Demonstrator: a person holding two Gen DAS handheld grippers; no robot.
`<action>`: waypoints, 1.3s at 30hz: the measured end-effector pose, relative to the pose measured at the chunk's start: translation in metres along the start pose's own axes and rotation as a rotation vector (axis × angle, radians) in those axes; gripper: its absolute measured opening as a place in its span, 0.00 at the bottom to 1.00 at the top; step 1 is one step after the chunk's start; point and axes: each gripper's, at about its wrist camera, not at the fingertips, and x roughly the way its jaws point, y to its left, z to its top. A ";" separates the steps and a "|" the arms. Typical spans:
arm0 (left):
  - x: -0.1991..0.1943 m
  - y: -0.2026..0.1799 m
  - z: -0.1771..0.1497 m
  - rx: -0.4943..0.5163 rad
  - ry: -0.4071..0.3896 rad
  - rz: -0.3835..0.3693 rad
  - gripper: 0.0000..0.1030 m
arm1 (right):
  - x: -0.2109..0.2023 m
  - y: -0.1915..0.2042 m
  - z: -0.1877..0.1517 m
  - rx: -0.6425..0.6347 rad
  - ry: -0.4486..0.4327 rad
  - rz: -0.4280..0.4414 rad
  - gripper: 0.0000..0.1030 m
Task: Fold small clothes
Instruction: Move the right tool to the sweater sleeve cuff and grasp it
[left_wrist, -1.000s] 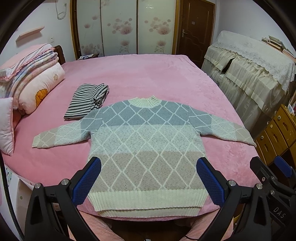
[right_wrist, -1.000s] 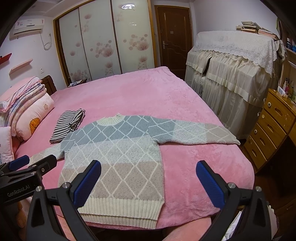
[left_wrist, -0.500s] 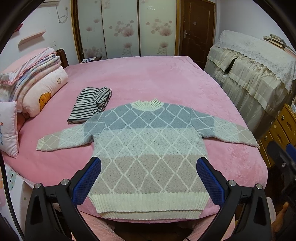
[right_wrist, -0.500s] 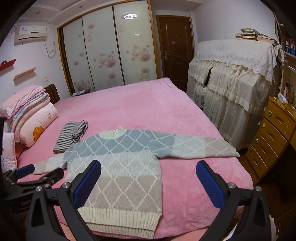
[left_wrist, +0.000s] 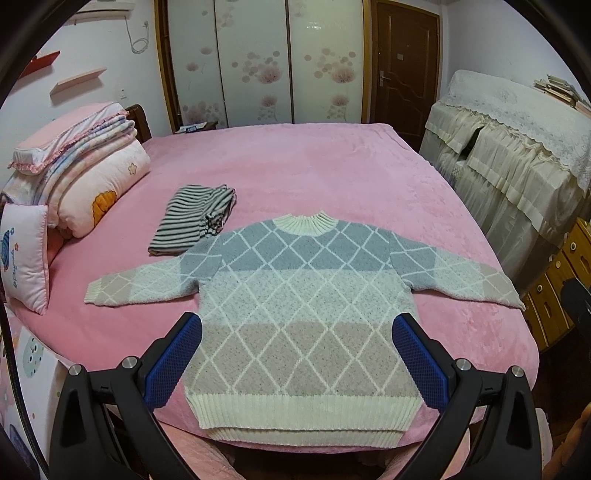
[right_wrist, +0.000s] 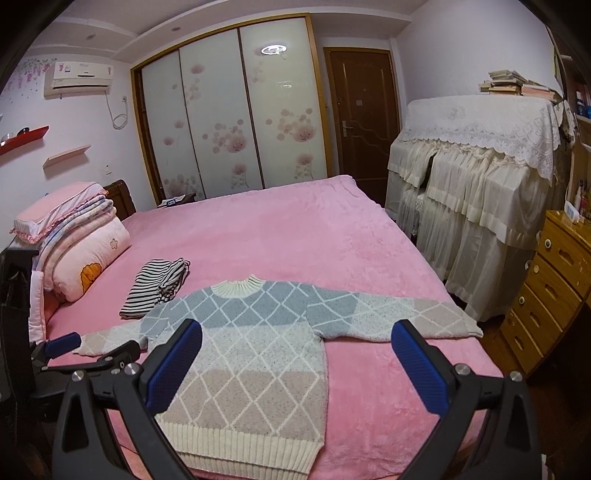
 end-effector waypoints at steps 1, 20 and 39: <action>-0.002 -0.001 0.001 0.005 -0.010 0.008 0.99 | -0.002 0.000 0.000 -0.004 -0.005 -0.001 1.00; -0.009 -0.085 0.038 0.140 -0.125 0.003 0.99 | -0.016 -0.072 0.018 0.094 -0.073 -0.106 1.00; 0.123 -0.191 0.071 0.202 0.016 -0.143 0.99 | 0.067 -0.239 0.016 0.329 0.057 -0.280 1.00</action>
